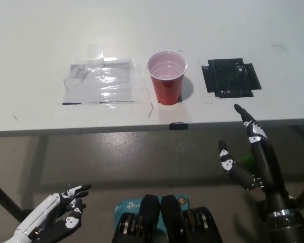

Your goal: The robot uses its right hand to pick up a bottle kept in the middle of the desk and tilt it into a cup kept next to it to pour water out

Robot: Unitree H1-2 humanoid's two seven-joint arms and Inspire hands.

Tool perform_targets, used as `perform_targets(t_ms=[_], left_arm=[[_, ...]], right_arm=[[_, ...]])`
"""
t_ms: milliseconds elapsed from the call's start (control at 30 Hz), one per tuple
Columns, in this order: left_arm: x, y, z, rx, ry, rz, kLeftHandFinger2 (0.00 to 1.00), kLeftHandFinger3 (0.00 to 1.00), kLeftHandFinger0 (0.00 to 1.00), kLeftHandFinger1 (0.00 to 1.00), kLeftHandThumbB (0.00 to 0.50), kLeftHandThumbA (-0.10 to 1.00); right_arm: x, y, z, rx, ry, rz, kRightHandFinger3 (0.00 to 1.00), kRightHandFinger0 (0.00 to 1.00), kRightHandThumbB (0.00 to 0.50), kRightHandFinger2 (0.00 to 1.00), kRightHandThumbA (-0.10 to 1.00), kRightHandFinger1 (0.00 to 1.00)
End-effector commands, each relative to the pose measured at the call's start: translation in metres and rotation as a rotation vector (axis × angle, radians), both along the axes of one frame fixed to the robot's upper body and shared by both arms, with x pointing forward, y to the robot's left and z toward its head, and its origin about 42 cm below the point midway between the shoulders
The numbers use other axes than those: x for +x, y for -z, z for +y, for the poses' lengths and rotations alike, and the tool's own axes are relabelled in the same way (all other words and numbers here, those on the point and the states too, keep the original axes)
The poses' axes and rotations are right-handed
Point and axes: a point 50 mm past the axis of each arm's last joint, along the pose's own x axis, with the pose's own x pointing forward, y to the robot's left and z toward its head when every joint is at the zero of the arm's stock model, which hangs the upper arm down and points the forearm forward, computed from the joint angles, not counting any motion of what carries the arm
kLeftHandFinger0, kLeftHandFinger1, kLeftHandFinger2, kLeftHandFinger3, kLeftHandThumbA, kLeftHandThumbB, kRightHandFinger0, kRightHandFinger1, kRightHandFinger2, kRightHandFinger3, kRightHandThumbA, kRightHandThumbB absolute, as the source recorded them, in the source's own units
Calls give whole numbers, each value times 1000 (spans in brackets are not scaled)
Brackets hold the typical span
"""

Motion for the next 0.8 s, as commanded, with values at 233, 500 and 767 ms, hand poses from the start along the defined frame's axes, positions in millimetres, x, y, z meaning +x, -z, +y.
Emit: perform_targets(t_ms=[233, 500, 767], left_arm=[[8, -17, 1, -18, -7, -85, 1000, 1000, 873, 934, 126, 715], [11, -21, 2, -3, -4, -96, 1000, 1000, 886, 956, 126, 760], [15, -23, 0, -16, -9, -105, 1000, 1000, 877, 939, 143, 778]], right_arm=[[23, -10, -6, 82, -127, 145, 1000, 1000, 232, 1000, 464, 1000], [33, -14, -10, 95, -131, 188, 1000, 1000, 247, 1000, 470, 1000], [37, -19, -8, 16, -193, 208, 1000, 1000, 235, 1000, 322, 1000]])
